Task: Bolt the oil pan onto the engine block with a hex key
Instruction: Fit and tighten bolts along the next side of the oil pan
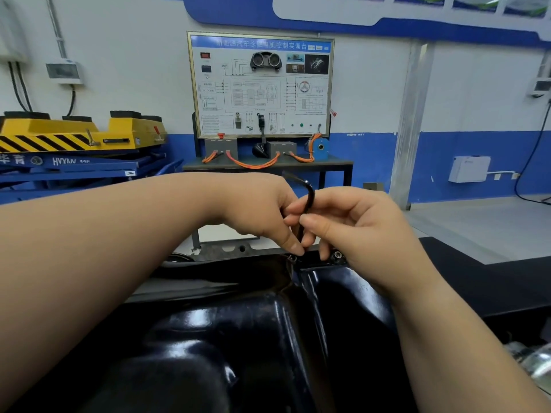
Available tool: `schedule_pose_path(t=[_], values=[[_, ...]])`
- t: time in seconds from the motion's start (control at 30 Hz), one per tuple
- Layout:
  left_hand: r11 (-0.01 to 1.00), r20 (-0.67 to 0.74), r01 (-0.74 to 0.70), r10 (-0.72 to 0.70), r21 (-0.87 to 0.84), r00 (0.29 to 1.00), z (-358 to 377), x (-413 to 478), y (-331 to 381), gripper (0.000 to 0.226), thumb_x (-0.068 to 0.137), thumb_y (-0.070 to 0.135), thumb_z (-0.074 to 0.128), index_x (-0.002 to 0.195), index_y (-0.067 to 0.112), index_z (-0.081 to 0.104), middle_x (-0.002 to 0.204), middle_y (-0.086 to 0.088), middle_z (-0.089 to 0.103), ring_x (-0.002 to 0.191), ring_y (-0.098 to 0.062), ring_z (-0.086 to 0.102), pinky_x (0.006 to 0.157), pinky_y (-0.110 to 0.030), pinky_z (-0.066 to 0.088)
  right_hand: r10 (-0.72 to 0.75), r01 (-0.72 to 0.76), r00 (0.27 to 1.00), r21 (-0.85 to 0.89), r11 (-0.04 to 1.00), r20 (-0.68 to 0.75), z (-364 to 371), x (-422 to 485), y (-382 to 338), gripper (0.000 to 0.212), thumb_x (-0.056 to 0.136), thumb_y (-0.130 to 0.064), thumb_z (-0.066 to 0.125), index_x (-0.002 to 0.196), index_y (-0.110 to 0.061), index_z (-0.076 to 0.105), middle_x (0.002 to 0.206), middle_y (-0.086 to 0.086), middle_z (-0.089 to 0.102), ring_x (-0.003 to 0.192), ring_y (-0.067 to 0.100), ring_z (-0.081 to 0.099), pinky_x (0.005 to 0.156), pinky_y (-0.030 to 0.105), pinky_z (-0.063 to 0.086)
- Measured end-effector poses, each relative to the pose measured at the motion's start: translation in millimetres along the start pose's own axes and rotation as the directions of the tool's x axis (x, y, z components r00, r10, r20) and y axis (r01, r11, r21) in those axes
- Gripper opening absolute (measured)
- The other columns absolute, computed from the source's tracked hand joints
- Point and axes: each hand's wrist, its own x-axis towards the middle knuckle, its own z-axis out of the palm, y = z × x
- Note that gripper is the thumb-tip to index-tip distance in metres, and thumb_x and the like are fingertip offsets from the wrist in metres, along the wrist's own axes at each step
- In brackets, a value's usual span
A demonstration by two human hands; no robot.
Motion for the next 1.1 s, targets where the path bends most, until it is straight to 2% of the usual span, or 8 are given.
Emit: schedule_pose_path(t=[0.2, 0.33, 0.4, 0.5, 0.67, 0.8, 0.97, 1.1], values=[[0.999, 0.045, -0.039, 0.040, -0.024, 0.998, -0.2, -0.3, 3.8, 0.027, 0.071, 0.033, 0.076, 0.049, 0.038, 0.062, 0.052, 0.007, 0.044, 0.055, -0.016, 0.039, 0.057, -0.029, 0.033, 0.023, -0.027, 0.996, -0.043, 0.999, -0.088, 2.4, 1.4, 2.9, 0.030, 0.073, -0.004, 0.077, 0.061, -0.025, 0.059, 0.057, 0.000, 0.062, 0.046, 0.010, 0.054, 0.044, 0.020, 0.044], [0.999, 0.002, -0.018, 0.018, 0.035, 1.000, -0.4, -0.2, 6.3, 0.033, 0.073, 0.034, 0.075, 0.046, 0.044, 0.059, 0.045, 0.016, 0.047, 0.047, -0.001, 0.042, 0.045, -0.009, 0.031, 0.037, -0.042, 0.996, -0.054, 0.998, -0.082, 4.2, 1.1, 4.0, 0.026, 0.074, -0.011, 0.077, 0.065, -0.024, 0.057, 0.056, -0.002, 0.060, 0.047, 0.011, 0.054, 0.046, 0.022, 0.045], [0.999, 0.007, -0.017, 0.017, 0.030, 1.000, -0.5, -0.2, 4.6, 0.031, 0.075, 0.030, 0.074, 0.049, 0.042, 0.061, 0.046, 0.019, 0.050, 0.046, 0.002, 0.045, 0.046, -0.006, 0.032, 0.028, -0.029, 0.999, -0.029, 0.999, -0.035, 4.3, 0.0, 2.8, 0.016, 0.078, -0.012, 0.074, 0.074, -0.023, 0.063, 0.063, -0.003, 0.062, 0.049, 0.010, 0.056, 0.047, 0.022, 0.046], [0.999, 0.008, -0.006, 0.005, 0.039, 1.000, -0.2, -0.2, 2.6, 0.016, 0.074, 0.030, 0.074, 0.065, 0.024, 0.063, 0.059, 0.007, 0.054, 0.054, -0.008, 0.046, 0.057, -0.021, 0.038, 0.011, -0.011, 1.000, 0.018, 1.000, -0.002, 3.8, -1.8, -0.9, 0.013, 0.078, -0.017, 0.065, 0.083, -0.026, 0.072, 0.077, 0.005, 0.070, 0.048, 0.008, 0.054, 0.048, 0.021, 0.046], [1.000, 0.046, -0.005, 0.006, -0.022, 0.999, -0.9, -1.7, 2.1, 0.029, 0.076, 0.029, 0.074, 0.052, 0.026, 0.057, 0.059, -0.005, 0.045, 0.058, -0.021, 0.038, 0.058, -0.034, 0.033, -0.018, 0.017, 0.999, 0.036, 0.999, 0.030, 1.3, -2.3, -2.1, 0.022, 0.081, -0.010, 0.055, 0.092, -0.021, 0.071, 0.083, -0.002, 0.074, 0.054, 0.009, 0.055, 0.049, 0.018, 0.045], [0.998, 0.063, 0.023, -0.019, -0.054, 0.998, -1.2, -1.9, 1.5, 0.032, 0.077, 0.028, 0.073, 0.049, 0.026, 0.056, 0.059, -0.007, 0.043, 0.057, -0.022, 0.036, 0.058, -0.034, 0.032, -0.020, 0.019, 0.999, 0.022, 1.000, 0.046, -1.6, -2.6, -1.4, 0.025, 0.083, -0.008, 0.052, 0.096, -0.018, 0.071, 0.086, 0.001, 0.074, 0.059, 0.011, 0.058, 0.050, 0.018, 0.045], [0.997, 0.064, 0.031, -0.026, -0.077, 0.998, 0.0, -2.7, 0.4, 0.027, 0.076, 0.024, 0.074, 0.053, 0.029, 0.062, 0.048, 0.007, 0.040, 0.052, -0.018, 0.034, 0.057, -0.033, 0.030, -0.030, 0.030, 0.999, -0.005, 1.000, -0.035, -1.9, 0.8, 1.0, 0.019, 0.077, -0.008, 0.067, 0.078, -0.024, 0.075, 0.071, 0.007, 0.072, 0.052, 0.011, 0.057, 0.047, 0.018, 0.044], [0.997, 0.047, 0.019, -0.016, -0.076, 0.999, -0.1, -2.6, 3.2, 0.027, 0.073, 0.028, 0.076, 0.050, 0.032, 0.061, 0.050, 0.008, 0.042, 0.056, -0.018, 0.036, 0.057, -0.032, 0.031, 0.009, -0.010, 0.991, -0.004, 1.000, -0.134, 3.0, 2.2, 3.7, 0.018, 0.066, -0.017, 0.076, 0.059, -0.028, 0.064, 0.058, 0.014, 0.063, 0.045, 0.010, 0.054, 0.043, 0.019, 0.043]])
